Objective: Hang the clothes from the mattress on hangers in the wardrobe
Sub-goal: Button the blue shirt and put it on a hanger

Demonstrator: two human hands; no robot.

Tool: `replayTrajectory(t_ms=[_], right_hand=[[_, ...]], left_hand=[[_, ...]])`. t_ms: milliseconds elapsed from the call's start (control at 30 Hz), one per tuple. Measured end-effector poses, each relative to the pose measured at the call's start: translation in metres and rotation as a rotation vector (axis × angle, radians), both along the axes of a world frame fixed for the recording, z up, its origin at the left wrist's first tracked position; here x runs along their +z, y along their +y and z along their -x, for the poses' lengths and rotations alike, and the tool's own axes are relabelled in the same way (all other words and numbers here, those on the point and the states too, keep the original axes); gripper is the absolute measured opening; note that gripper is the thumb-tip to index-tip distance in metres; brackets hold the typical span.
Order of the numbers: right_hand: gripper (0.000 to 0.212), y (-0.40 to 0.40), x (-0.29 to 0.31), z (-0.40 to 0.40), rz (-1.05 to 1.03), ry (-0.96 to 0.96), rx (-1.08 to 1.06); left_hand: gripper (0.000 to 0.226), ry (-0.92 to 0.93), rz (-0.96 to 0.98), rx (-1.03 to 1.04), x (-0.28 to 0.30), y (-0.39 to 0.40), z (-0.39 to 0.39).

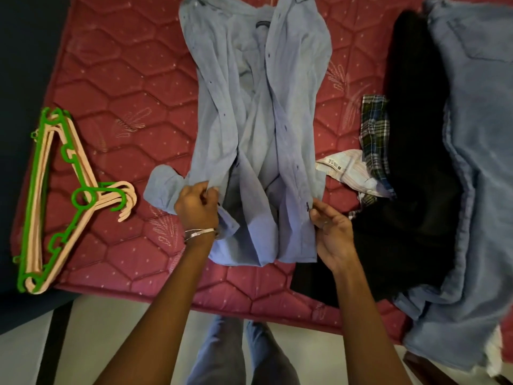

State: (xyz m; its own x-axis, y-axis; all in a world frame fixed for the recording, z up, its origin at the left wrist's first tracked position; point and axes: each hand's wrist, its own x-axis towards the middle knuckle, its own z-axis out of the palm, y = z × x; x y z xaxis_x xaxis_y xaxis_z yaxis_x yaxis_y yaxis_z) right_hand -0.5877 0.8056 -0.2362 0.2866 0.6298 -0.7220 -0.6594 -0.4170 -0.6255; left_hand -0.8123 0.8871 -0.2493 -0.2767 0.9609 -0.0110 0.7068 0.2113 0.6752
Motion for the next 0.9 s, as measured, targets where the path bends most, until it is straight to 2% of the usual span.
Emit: replayTrajectory(t_ms=[67, 133, 233, 300, 333, 367, 400, 467, 567, 667, 900], right_hand=[[0.027, -0.001, 0.003, 0.001, -0.045, -0.016, 0.024], [0.029, -0.003, 0.005, 0.005, -0.066, -0.107, 0.072], [0.024, -0.008, 0.0, 0.017, -0.053, -0.268, 0.154], [0.024, -0.011, -0.009, 0.024, -0.01, -0.407, 0.177], [0.024, -0.013, -0.014, 0.025, 0.015, -0.478, 0.18], [0.024, -0.014, -0.018, 0.027, 0.032, -0.537, 0.177], [0.025, -0.016, -0.022, 0.027, 0.048, -0.584, 0.174], [0.027, -0.017, -0.028, 0.027, 0.083, -0.638, 0.167], [0.025, -0.016, -0.034, 0.027, 0.117, -0.644, 0.158], [0.022, -0.014, -0.033, 0.031, 0.115, -0.638, 0.158], [0.026, -0.012, -0.027, 0.031, 0.108, -0.534, 0.105]], left_hand=[[0.015, 0.156, -0.187, -0.139, 0.015, -0.001, -0.007], [0.022, 0.268, -0.231, -0.335, 0.018, -0.014, -0.023], [0.027, 0.411, 0.013, -0.641, 0.006, -0.045, -0.055], [0.025, 0.436, 0.159, -0.706, -0.007, -0.061, -0.067], [0.035, 0.375, 0.235, -0.722, -0.015, -0.064, -0.069], [0.047, 0.291, 0.298, -0.714, -0.024, -0.067, -0.067], [0.049, 0.135, 0.378, -0.693, -0.029, -0.067, -0.063], [0.039, -0.18, 0.352, -0.496, -0.03, -0.066, -0.056], [0.027, -0.337, 0.393, -0.295, -0.03, -0.059, -0.049], [0.026, -0.409, 0.452, -0.269, -0.027, -0.049, -0.052], [0.007, -0.316, 0.497, -0.311, -0.03, -0.033, -0.063]])
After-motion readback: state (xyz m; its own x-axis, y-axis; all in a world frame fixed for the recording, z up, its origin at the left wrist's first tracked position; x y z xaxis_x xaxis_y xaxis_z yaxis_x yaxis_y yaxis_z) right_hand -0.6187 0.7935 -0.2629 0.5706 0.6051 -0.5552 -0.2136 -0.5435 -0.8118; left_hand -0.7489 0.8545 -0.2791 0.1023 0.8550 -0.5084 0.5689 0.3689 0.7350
